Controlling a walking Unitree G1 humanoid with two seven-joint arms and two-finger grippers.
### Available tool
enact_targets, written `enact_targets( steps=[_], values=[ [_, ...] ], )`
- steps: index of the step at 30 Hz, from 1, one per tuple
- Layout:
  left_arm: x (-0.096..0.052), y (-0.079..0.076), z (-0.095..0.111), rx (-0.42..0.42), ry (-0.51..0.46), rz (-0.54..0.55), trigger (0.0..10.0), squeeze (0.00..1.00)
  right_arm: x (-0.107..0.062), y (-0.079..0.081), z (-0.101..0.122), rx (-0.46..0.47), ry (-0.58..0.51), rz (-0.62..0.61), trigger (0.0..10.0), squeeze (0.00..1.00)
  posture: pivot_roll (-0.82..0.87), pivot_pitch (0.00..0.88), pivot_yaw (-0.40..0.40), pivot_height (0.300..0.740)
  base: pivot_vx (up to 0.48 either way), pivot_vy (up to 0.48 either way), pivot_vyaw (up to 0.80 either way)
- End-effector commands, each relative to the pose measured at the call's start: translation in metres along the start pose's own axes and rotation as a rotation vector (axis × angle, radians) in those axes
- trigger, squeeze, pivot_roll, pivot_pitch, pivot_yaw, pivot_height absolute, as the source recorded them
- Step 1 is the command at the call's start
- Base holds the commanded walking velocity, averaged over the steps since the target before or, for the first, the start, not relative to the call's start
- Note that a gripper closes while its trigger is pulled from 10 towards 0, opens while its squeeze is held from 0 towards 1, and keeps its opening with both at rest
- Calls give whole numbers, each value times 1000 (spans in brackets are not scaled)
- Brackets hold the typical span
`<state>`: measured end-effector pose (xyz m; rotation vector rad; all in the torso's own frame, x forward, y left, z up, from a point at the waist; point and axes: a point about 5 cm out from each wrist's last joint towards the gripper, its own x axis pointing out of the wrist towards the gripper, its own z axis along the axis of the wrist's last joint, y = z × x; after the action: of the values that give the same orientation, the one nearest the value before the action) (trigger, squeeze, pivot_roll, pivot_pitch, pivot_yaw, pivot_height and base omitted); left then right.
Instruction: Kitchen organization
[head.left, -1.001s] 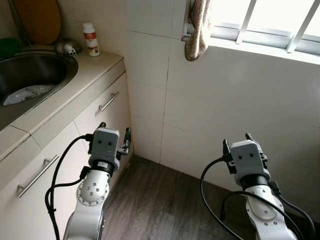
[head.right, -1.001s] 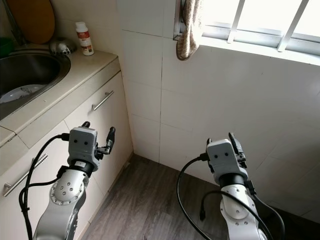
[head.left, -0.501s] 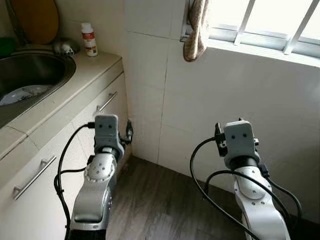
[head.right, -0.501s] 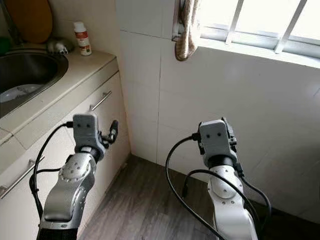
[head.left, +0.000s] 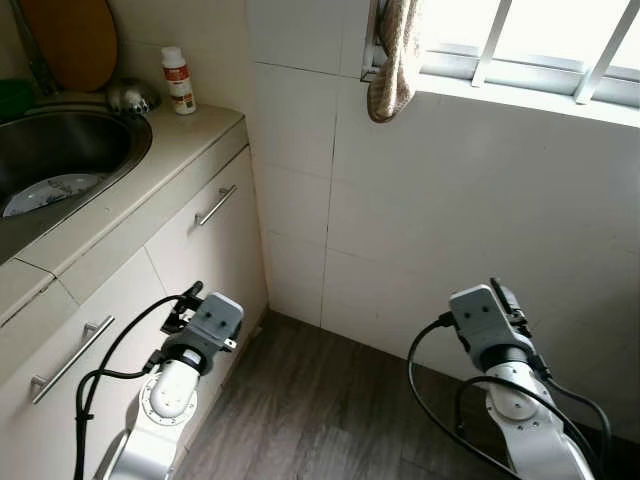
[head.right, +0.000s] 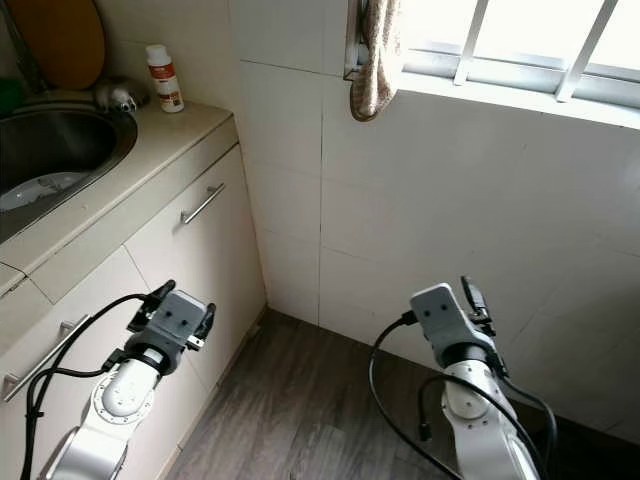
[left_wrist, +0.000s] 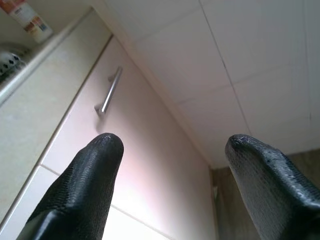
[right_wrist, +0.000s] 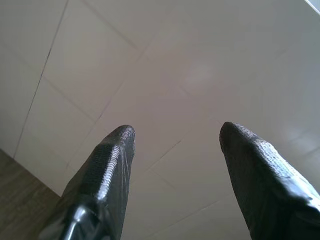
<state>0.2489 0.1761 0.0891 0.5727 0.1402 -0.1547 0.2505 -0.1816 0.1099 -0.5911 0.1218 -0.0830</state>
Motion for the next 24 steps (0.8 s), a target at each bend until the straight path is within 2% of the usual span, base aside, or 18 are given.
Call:
enact_targets(
  steps=[1,4,6,9,11,13,15,17,18,20,22,24],
  values=[
    [-1,3,5,-52,8,28,10000,0,-1,-19,4,44,19,-64,10000,0,87,0,-50,740,0,0,0],
    [4,21,5,-196,82,126,10000,0,0,-40,-3,51,76,-164,10000,0,96,0,-50,740,0,0,0],
    [12,26,16,-303,97,187,10000,0,0,-40,1,115,94,-200,10000,0,97,0,-41,740,0,0,0],
    [21,17,31,-326,58,170,10000,0,-1,-34,6,73,97,-176,10000,0,100,0,-37,740,0,0,0],
    [30,12,41,-379,43,159,10000,0,-1,-30,19,144,74,-178,10000,0,94,0,-33,740,0,0,0],
    [37,6,49,-406,33,137,10000,0,-2,-25,26,139,58,-169,10000,0,95,0,-24,740,0,0,0],
    [41,-3,56,-380,46,80,10000,0,-4,-24,30,194,84,-183,10000,0,98,0,-19,740,0,0,0],
    [40,-3,60,-351,30,71,10000,0,-6,-21,34,195,79,-182,10000,0,102,0,-22,740,0,0,0],
    [38,0,62,-300,-5,78,10000,0,-8,-18,38,195,64,-166,10000,0,93,0,-22,740,0,0,0],
    [31,3,63,-244,-56,79,10000,0,-10,-13,43,155,13,-132,10000,0,83,0,-23,740,0,0,0],
    [19,2,53,-127,-105,29,10000,0,-12,-8,46,66,-59,-66,10000,0,83,0,-27,740,0,0,0],
    [17,3,50,-128,-108,21,10000,0,-12,-8,45,49,-74,-60,10000,0,83,0,-32,740,0,0,0]
  ],
)
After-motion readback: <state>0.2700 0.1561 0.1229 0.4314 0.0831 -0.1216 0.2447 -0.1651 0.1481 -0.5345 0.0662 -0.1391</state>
